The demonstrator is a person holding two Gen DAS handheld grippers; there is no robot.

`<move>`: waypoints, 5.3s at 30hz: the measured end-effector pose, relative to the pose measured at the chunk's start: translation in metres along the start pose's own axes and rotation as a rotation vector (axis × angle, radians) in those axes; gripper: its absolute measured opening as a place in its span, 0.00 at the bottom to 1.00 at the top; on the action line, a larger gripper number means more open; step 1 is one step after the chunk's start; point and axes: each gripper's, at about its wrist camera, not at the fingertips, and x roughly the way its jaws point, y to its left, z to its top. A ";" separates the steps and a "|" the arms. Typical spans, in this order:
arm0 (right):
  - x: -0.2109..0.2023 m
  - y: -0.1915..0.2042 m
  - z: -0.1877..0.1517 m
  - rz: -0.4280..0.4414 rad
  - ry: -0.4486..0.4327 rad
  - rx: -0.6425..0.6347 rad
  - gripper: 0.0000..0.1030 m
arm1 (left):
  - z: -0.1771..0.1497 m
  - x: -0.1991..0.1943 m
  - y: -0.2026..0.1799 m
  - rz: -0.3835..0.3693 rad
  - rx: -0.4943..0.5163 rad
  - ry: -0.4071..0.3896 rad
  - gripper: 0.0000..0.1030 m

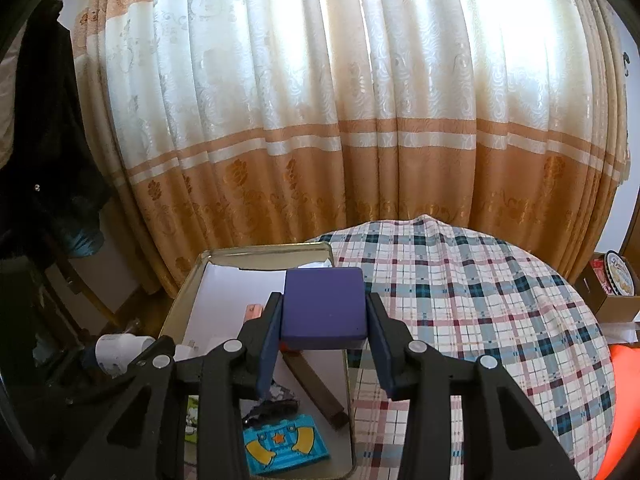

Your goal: Organize rigid objects

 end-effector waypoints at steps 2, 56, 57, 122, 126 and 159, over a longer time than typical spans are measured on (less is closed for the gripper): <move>0.002 0.001 0.005 -0.001 -0.005 -0.003 0.42 | 0.003 0.001 0.000 0.002 0.000 -0.003 0.59; 0.150 0.026 0.035 0.166 0.290 0.005 0.64 | 0.049 0.094 -0.017 0.075 0.061 0.202 0.99; 0.146 0.025 0.036 0.165 0.275 0.008 0.74 | 0.049 0.089 -0.017 0.066 0.056 0.182 0.99; -0.066 -0.010 -0.045 0.015 -0.023 0.113 0.83 | -0.045 -0.071 -0.023 -0.080 0.090 -0.086 0.99; -0.077 -0.007 -0.049 0.019 -0.038 0.116 0.83 | -0.049 -0.083 -0.021 -0.089 0.091 -0.103 0.99; -0.167 0.009 -0.065 -0.026 -0.192 0.117 0.92 | -0.070 -0.156 -0.003 -0.081 0.124 -0.212 0.99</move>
